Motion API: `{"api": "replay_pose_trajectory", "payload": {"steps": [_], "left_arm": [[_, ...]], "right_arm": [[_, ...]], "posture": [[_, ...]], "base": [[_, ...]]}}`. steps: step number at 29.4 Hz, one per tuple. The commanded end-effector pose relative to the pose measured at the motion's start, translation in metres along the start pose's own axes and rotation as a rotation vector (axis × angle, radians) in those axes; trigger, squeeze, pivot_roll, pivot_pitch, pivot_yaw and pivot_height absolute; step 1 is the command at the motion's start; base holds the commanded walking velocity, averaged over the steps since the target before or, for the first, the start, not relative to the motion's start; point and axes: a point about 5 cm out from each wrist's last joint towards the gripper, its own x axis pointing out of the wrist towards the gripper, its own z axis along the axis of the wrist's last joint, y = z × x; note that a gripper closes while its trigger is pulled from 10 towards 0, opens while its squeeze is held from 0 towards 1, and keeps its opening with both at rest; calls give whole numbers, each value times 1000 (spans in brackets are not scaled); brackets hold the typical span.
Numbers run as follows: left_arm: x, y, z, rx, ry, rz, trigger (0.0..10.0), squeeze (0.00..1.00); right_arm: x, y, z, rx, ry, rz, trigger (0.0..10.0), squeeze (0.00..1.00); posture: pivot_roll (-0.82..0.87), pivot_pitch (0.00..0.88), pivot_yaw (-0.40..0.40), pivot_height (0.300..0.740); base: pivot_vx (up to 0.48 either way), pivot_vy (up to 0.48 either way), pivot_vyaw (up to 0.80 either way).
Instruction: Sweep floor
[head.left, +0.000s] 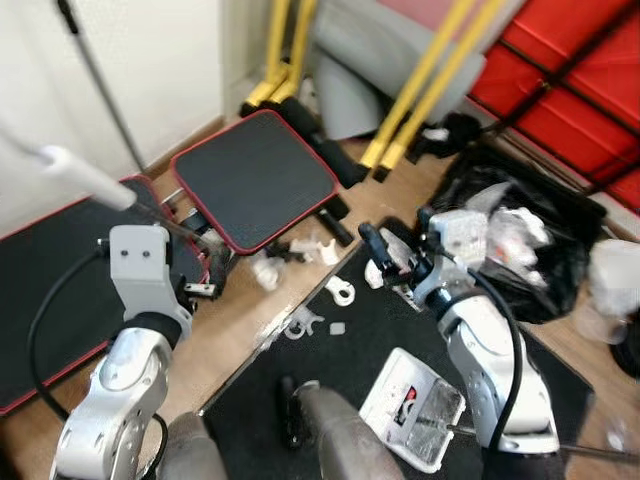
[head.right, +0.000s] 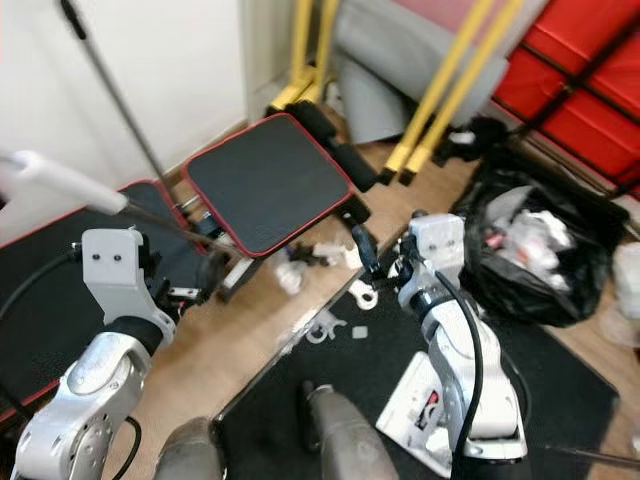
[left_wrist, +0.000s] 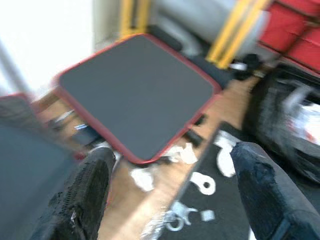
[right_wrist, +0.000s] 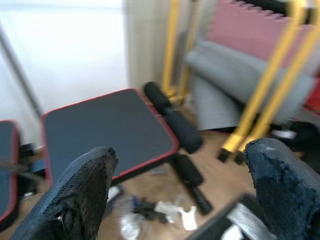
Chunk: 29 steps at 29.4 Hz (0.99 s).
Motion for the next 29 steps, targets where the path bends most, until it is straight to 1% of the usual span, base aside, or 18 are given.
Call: {"api": "replay_pose_trajectory", "payload": {"steps": [1, 8, 10, 11, 13, 14, 15, 16, 17, 19, 21, 22, 23, 25, 26, 29], "left_arm": [[-2, -9, -13, 17, 46, -95, 10000, 0], [2, -13, -19, 24, 51, -109, 10000, 0], [4, -19, -20, 46, 46, -141, 10000, 0], [4, -19, -20, 46, 46, -141, 10000, 0], [4, -32, -21, 47, 42, -218, 10000, 0], [4, -36, -21, 47, 38, -240, 10000, 0], [11, -39, -21, 48, 29, -260, 10000, 0], [11, -39, -21, 48, 29, -260, 10000, 0], [19, -38, -21, 48, 17, -255, 10000, 0], [21, -38, -21, 48, 15, -252, 10000, 0], [32, -39, -20, 64, -1, -251, 10000, 0], [32, -39, -20, 64, -1, -251, 10000, 0], [36, -41, -19, 82, -9, -254, 10000, 0], [36, -41, -19, 82, -9, -254, 10000, 0], [39, -41, -19, 97, -15, -253, 10000, 0], [43, -39, -19, 93, -18, -231, 10000, 0]], "right_arm": [[-5, -3, -2, -1, -1, -20, 10000, 0], [-8, -3, -4, -9, 3, -31, 10000, 0], [-5, -3, -2, -17, 2, -33, 10000, 0], [-5, -3, -2, -17, 2, -33, 10000, 0], [-1, -3, 4, -10, -17, -30, 10000, 0], [0, -3, 6, -8, -25, -29, 10000, 0], [4, -4, 8, -11, -32, -27, 10000, 0], [4, -4, 8, -11, -32, -27, 10000, 0], [6, -5, 7, -29, -38, -32, 10000, 0], [6, -5, 7, -34, -40, -34, 10000, 0], [10, -9, 6, -45, -42, -47, 10000, 0], [10, -9, 6, -45, -42, -47, 10000, 0], [12, -11, 5, -48, -41, -53, 10000, 0], [12, -11, 5, -48, -41, -53, 10000, 0], [14, -13, 3, -49, -40, -55, 10000, 0], [19, -15, 1, -51, -36, -61, 10000, 0]], "posture": [[-83, 123, -175, 740], [-85, 111, -178, 740], [-92, 118, -173, 740], [-92, 118, -173, 740], [-111, 115, -162, 740], [-111, 115, -162, 740], [-118, 102, -158, 740], [-118, 102, -158, 740], [-126, 78, -152, 740], [-126, 78, -152, 740], [-137, 44, -144, 740], [-137, 44, -144, 740], [-137, 42, -143, 740], [-137, 42, -143, 740], [-136, 40, -142, 740], [-127, 23, -142, 740]], "base": [[0, 0, 0], [0, 0, 0], [0, 0, -800], [0, 0, -800], [0, 0, -800], [0, 0, -800], [0, 0, -800], [0, 0, -800], [0, 0, -800], [0, 0, -800], [0, 0, -800], [0, 0, -800], [0, 0, -800], [0, 0, -800], [0, 0, -800], [0, 0, -800]]}}
